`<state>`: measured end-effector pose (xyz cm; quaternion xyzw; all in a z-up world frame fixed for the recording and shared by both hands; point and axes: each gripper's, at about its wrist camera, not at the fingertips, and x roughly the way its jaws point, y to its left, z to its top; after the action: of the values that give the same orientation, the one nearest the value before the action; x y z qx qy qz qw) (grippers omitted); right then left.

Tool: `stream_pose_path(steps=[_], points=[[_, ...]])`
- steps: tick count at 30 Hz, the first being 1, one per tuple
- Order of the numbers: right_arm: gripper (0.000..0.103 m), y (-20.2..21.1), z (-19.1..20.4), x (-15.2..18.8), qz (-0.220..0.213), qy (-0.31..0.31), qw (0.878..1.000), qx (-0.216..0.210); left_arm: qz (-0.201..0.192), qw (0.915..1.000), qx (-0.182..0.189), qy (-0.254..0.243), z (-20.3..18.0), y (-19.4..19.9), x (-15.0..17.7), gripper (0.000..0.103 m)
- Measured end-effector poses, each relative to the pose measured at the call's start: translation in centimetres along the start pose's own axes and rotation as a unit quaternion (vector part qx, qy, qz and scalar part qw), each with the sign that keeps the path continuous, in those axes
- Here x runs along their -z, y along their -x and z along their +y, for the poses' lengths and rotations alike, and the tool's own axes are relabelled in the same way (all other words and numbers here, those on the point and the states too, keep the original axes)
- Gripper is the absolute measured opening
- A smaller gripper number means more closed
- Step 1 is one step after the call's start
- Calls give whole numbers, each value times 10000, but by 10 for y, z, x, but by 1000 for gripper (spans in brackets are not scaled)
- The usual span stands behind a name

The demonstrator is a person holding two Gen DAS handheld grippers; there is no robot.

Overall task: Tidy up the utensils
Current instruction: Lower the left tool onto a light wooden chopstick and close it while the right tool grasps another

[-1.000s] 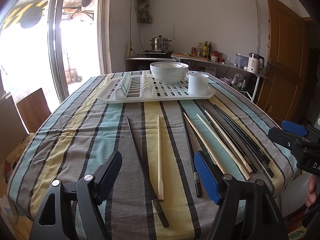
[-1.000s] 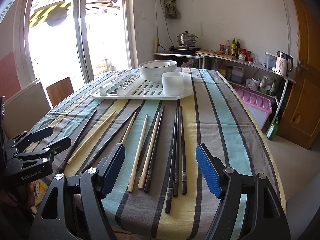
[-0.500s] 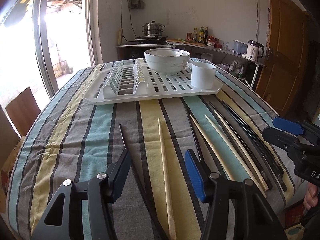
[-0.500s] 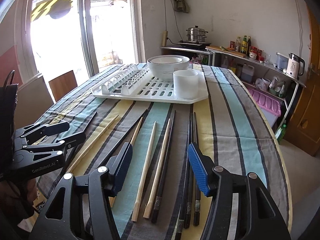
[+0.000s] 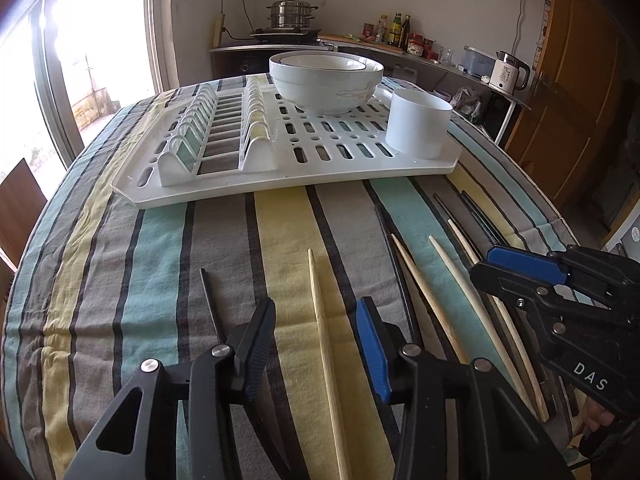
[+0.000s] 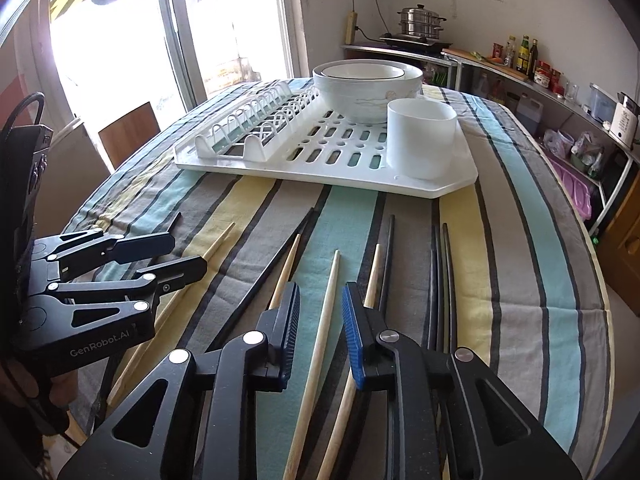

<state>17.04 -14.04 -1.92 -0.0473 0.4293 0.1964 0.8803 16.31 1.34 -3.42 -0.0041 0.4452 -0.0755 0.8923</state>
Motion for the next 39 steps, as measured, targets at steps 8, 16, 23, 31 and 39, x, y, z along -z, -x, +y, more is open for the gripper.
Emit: stream_pose_path(steps=[8,16,23,31,39], points=[[18,-26,-2,-12,301,35,9995,49,209,9998,58,-45,-2,-15,-8,33],[17,-37,-5,-15,492,-26,9987,121,218,9995,-9,-237,-7,-20,-13,30],[10,-42,-5,-17,545,-7,9983,207,218,9985,-208,-463,-13,-25,-17,26],[6,-42,-7,-18,521,-58,9985,125,195,9984,-345,-405,-9,-28,-22,6],[6,-23,-7,-24,233,-134,9996,-33,-35,9996,-96,-281,-8,-9,-26,5]])
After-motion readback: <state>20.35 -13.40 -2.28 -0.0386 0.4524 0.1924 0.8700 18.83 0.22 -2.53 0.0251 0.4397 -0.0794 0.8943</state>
